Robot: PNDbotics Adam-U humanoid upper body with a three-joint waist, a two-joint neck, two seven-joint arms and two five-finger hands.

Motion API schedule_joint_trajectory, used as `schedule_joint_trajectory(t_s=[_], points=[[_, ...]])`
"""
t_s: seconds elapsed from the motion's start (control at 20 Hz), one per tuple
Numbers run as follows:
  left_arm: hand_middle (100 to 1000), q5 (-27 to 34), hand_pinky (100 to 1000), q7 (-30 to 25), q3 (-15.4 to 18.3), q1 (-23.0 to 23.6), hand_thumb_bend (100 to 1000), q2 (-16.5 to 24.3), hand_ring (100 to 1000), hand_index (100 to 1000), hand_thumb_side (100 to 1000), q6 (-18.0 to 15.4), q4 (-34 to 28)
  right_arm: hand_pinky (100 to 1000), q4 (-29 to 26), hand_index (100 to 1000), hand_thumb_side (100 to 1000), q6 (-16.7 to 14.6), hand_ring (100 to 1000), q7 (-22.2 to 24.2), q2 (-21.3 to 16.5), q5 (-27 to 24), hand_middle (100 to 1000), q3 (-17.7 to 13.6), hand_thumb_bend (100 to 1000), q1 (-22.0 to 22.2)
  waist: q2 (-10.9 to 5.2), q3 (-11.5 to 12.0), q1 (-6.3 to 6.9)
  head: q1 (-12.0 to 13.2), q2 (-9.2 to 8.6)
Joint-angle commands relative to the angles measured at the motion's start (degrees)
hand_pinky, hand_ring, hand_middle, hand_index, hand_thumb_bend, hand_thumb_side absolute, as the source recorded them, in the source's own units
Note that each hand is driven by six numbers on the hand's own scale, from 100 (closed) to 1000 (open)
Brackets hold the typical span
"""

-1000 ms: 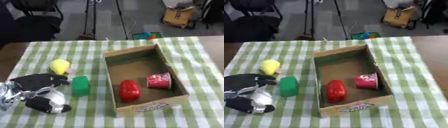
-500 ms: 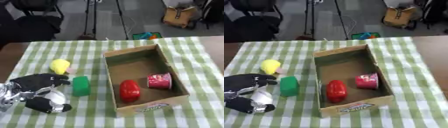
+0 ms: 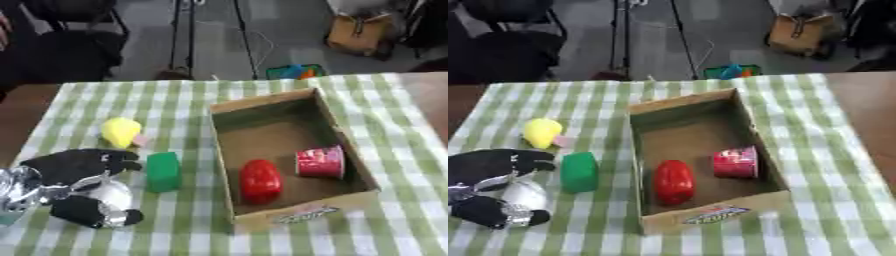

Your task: Pick up objects on the table and place them in the box.

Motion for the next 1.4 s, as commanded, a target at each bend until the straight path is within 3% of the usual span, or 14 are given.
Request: schedule_joint_trajectory(t_s=[0.05,0.35,0.75,1.1,1.4], points=[[1000,1.0,890,2.0,1.1,0.2,608,2.2,965,1000,1000,-1.1,0.6,596,-1.3,624,503,-0.3,598,-0.5,-0.8,0.0,483,-0.4,100,-0.4,-1.21,0.1,-0.08,0.1,-0.10],[1000,0.9,925,0.9,1.1,0.6,644,2.3,985,1000,1000,-1.7,2.1,596,-1.3,624,503,-0.2,597,-0.5,-0.8,0.0,483,-0.5,100,-0.4,-1.14,0.2,-0.19,0.0,-0.03],[1000,1.9,790,3.1,1.7,0.1,578,1.8,902,1000,989,-1.8,4.8,595,-1.3,620,501,0.0,596,-0.5,-0.7,-0.2,480,-0.6,100,-0.5,-1.03,0.0,-0.35,0.0,-0.19],[1000,2.5,771,4.6,1.4,-0.4,537,1.5,882,1000,1000,-2.7,6.2,599,-1.3,619,499,0.0,596,-0.5,-0.7,-0.3,478,-0.4,100,-0.6,-0.86,0.0,-0.33,0.0,-0.11],[1000,5.7,772,2.6,1.1,-0.9,517,1.3,889,1000,1000,-2.8,7.6,600,-1.3,618,498,0.0,596,-0.5,-0.7,-0.3,478,-0.4,100,-0.7,-0.80,-0.1,-0.33,0.0,-0.28]])
